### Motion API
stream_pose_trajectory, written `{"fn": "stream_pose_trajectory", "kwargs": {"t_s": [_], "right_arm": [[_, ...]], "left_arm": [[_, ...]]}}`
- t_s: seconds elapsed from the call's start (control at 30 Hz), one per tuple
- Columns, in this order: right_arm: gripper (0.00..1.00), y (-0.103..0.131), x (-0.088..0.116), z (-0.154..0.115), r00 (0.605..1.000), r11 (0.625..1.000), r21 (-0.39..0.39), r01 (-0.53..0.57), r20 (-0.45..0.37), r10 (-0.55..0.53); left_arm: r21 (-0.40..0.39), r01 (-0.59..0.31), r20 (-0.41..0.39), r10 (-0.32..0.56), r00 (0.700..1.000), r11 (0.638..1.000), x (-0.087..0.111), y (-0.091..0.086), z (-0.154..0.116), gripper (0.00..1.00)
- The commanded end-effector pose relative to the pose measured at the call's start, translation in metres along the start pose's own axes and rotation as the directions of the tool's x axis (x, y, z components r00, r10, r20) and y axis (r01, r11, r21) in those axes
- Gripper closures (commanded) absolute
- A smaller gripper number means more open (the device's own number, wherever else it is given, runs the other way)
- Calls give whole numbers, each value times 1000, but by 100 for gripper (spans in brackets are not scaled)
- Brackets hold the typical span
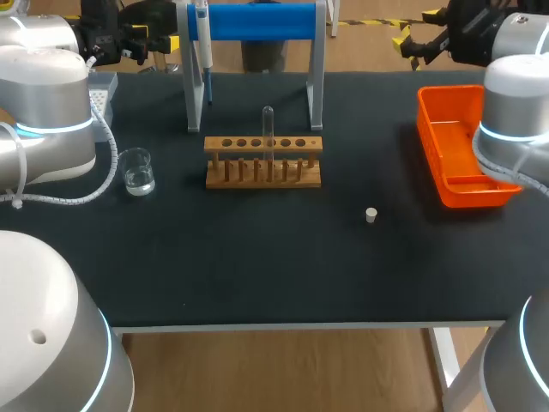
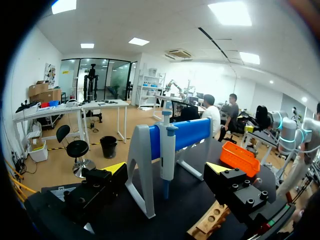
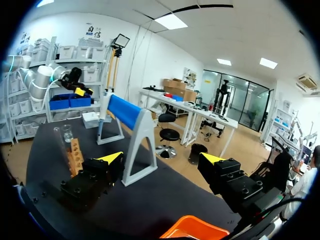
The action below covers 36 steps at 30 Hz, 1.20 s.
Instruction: Invert the test tube, pick up the pipette, mount the tip to pipette, aspirate from beaker and dispense into the tube, eject the tip, return the pipette, and cap with the stopper.
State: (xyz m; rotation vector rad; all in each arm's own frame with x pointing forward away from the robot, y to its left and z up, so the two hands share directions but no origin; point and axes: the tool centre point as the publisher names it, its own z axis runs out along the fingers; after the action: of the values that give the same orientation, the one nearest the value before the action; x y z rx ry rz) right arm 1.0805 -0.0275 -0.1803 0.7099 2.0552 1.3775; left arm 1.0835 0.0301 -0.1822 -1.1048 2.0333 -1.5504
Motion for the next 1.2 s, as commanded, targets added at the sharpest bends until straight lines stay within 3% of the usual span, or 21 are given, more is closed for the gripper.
{"fn": "stream_pose_trajectory", "kwargs": {"t_s": [0.03, 0.4, 0.67, 0.9, 1.2], "right_arm": [[0, -5, 24, -29, 998, 999, -37, 8, -56, -10], [0, -1, 110, -50, 970, 990, -142, 1, -240, -36], [0, -11, 160, -56, 953, 984, -179, -24, -300, -31], [0, -23, 189, -58, 944, 981, -191, -22, -326, -42], [0, -31, 203, -58, 935, 981, -194, 27, -342, -93]], "left_arm": [[0, 0, 0, 0, 1000, 1000, 0, 0, 0, 0], [0, 0, 0, 0, 1000, 1000, 0, 0, 0, 0], [0, 0, 0, 0, 1000, 1000, 0, 0, 0, 0], [0, 0, 0, 0, 1000, 1000, 0, 0, 0, 0], [0, 0, 0, 0, 1000, 1000, 0, 0, 0, 0]]}}
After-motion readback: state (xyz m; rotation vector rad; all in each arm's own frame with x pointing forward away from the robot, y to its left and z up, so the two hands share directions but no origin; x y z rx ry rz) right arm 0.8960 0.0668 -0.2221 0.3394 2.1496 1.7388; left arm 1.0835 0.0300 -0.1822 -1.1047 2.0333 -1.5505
